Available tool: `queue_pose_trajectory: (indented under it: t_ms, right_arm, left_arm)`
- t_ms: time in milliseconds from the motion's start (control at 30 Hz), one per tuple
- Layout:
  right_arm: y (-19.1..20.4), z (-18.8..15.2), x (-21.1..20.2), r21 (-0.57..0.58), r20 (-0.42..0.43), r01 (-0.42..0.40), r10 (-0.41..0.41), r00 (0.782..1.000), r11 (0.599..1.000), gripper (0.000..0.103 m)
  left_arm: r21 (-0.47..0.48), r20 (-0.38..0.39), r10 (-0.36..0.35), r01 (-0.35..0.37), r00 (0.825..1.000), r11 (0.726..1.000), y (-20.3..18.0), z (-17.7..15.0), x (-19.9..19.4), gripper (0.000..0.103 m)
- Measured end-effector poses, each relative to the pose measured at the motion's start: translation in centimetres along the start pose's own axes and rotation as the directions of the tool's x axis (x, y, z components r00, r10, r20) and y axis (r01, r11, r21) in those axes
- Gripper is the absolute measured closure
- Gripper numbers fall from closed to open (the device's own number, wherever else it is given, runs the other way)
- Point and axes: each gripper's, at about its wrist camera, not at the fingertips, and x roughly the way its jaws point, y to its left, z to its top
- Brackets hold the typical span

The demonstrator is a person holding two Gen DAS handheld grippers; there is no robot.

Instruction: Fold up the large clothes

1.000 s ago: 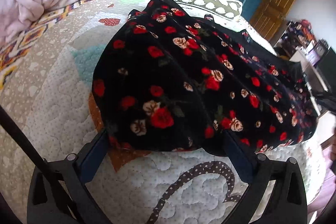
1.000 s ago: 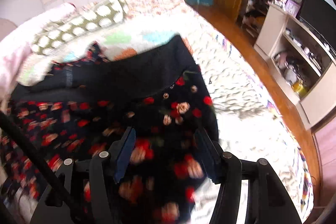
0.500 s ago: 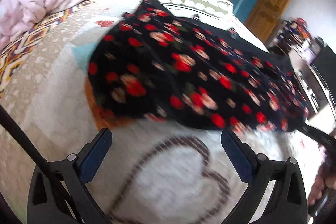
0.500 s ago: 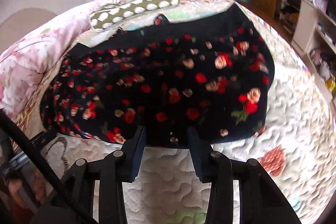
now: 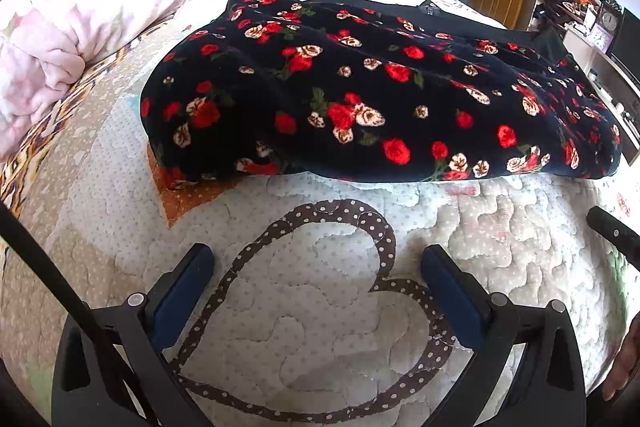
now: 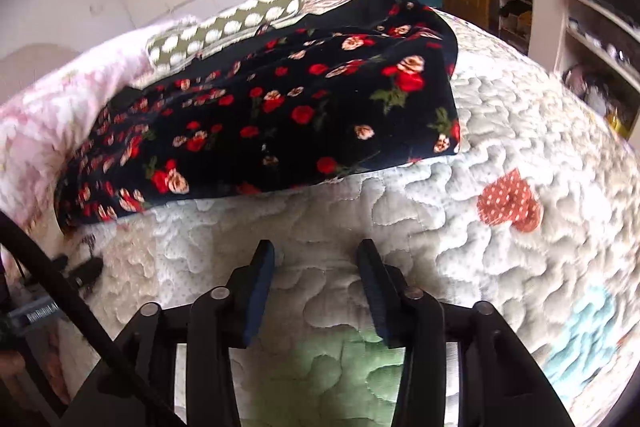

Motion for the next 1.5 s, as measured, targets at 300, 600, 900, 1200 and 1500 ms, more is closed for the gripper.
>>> queue_pose_trajectory:
  t_ms: [300,600,900,1200,1500]
  right_arm:
    - [2.4,-0.7,0.7,-0.099,0.066,0.042,-0.036,0.997,0.994,0.018]
    - [2.0,-0.9,0.5,-0.078,0.081,0.0,0.006,0.997,0.997,0.015]
    - [2.9,-0.9,0.9,-0.099,0.084,0.03,-0.021,0.996,0.995,0.015]
    - [2.9,-0.7,1.1,-0.101,0.064,0.016,-0.009,0.998,0.995,0.013]
    - [-5.0,3.4,0.9,0.379,0.065,-0.273,0.268,0.961,0.884,0.017]
  left_arm:
    - [0.001,-0.014,0.022,-0.022,1.0,1.0,-0.4,0.0,0.4,0.0]
    - [0.001,-0.008,0.018,-0.018,1.0,1.0,-0.3,0.0,0.3,0.0]
    - [0.0,-0.007,0.019,-0.019,1.0,1.0,-0.4,0.0,0.2,0.0]
    - [0.011,0.002,0.004,-0.004,1.0,1.0,-0.3,-0.1,-0.1,0.0]
    - [0.007,0.16,-0.22,0.222,0.962,0.975,1.0,0.3,-5.1,0.0]
